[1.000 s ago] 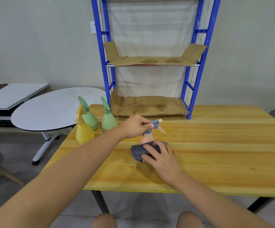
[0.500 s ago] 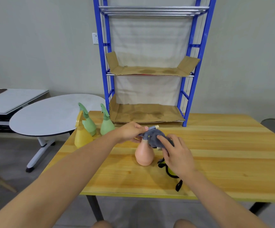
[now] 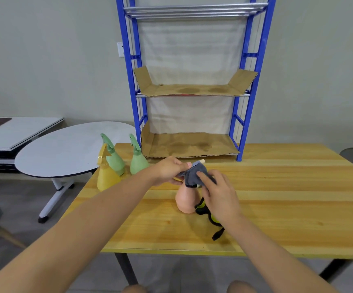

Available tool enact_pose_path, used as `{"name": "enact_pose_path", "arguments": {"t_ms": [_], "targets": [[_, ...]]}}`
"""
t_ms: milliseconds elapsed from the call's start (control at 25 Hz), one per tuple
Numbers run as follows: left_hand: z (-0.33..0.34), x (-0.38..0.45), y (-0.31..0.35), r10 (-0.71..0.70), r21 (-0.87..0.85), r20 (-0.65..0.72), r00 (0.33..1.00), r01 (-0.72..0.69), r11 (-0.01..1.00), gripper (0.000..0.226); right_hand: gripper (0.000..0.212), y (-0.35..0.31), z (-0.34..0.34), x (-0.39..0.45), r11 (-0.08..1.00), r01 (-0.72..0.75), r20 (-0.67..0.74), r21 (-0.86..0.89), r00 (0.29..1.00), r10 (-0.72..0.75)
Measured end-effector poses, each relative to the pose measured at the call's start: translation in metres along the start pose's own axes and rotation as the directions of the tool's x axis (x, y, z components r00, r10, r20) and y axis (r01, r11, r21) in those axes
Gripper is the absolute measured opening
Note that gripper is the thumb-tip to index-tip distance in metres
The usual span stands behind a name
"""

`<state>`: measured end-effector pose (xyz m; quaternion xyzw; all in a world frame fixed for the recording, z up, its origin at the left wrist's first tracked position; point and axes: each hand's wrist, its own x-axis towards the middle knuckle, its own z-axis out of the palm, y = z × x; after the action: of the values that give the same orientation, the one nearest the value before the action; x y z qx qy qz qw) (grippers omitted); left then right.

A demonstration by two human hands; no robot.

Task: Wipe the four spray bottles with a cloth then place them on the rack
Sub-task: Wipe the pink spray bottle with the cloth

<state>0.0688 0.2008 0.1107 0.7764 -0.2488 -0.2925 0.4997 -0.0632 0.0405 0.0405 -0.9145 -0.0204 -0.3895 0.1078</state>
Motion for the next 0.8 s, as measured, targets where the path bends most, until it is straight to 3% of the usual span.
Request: {"name": "enact_pose_path", "arguments": {"t_ms": [200, 320, 440, 520, 680, 800], "targets": [[0.002, 0.000, 0.000, 0.026, 0.078, -0.021, 0.999, -0.024, 0.997, 0.043, 0.057, -0.027, 0.015, -0.014, 0.984, 0.177, 0.085, -0.013, 0.981, -0.175], [0.000, 0.002, -0.003, 0.034, 0.063, -0.026, 0.999, -0.032, 0.997, 0.048, 0.047, -0.013, 0.005, 0.000, 0.999, 0.021, 0.054, 0.031, 0.998, -0.023], [-0.001, 0.004, -0.003, 0.030, 0.084, -0.028, 0.999, -0.028, 0.996, 0.053, 0.046, -0.016, 0.013, -0.005, 0.998, 0.000, 0.055, 0.062, 0.999, -0.003], [0.000, 0.003, -0.005, 0.031, 0.092, -0.034, 0.999, -0.028, 0.995, 0.055, 0.048, -0.020, 0.025, -0.012, 0.982, -0.070, 0.080, 0.173, 0.995, 0.057], [0.000, 0.002, -0.007, 0.026, 0.080, -0.031, 0.999, -0.024, 0.997, 0.057, 0.046, -0.029, 0.025, -0.012, 0.961, -0.185, 0.114, 0.206, 0.980, 0.164], [0.000, 0.000, -0.006, 0.013, 0.085, -0.032, 0.999, -0.010, 0.996, 0.059, 0.049, -0.035, 0.028, -0.009, 0.963, -0.185, 0.148, 0.194, 0.976, 0.157]]}}
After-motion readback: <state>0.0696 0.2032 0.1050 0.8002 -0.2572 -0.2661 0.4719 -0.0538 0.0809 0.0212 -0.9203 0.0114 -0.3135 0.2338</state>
